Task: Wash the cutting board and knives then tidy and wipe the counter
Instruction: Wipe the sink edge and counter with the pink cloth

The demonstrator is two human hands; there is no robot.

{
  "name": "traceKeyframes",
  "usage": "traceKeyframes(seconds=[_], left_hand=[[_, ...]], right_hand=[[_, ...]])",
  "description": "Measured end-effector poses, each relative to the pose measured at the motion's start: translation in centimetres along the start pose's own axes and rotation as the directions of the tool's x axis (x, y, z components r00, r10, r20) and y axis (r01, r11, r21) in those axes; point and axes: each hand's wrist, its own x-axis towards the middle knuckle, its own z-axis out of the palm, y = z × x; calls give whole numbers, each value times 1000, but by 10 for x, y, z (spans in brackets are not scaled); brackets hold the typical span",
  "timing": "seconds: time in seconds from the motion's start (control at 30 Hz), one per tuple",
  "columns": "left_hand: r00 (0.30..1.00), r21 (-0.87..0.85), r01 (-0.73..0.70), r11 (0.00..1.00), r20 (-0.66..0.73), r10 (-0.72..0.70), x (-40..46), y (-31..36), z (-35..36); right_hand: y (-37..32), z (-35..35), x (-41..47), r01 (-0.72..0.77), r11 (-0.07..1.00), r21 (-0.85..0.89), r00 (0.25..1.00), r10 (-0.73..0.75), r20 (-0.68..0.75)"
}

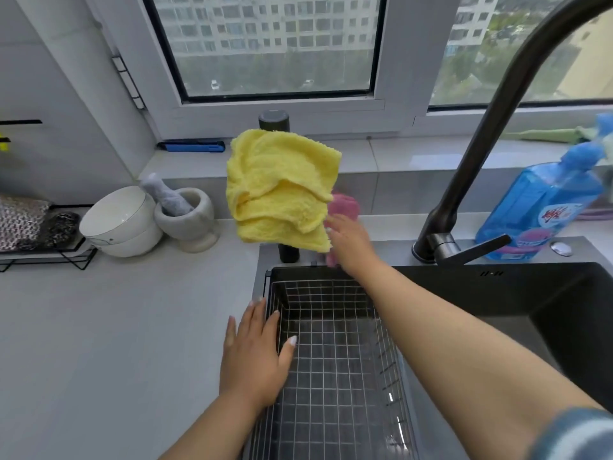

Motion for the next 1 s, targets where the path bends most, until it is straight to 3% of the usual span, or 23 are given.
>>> traceKeyframes(seconds=[0.1, 0.17, 0.27, 0.4, 0.67, 1.0], left_hand=[[1000, 4, 4, 1000, -24, -4, 1, -1, 1], [1000, 0, 12, 1000, -21, -12, 1, -1, 1], [1000, 8, 16, 1000, -21, -16, 1, 0, 1], [999, 1, 21, 1000, -28, -21, 1, 0, 1], [1000, 21, 18, 1000, -19, -17, 1, 0, 3], [999, 1, 31, 1000, -23, -31, 0, 0, 0]], right_hand=[[2, 15, 14, -50, 997, -59, 976, 61, 211], [7, 24, 19, -23, 977, -211, 958, 82, 274], [17, 35, 24, 67, 871, -487, 949, 95, 300], [42, 35, 30, 75, 813, -577, 947, 123, 296], [85, -39, 25, -184, 773, -608, 944, 312, 111], [92, -37, -3, -192, 869, -455, 972, 234, 36]])
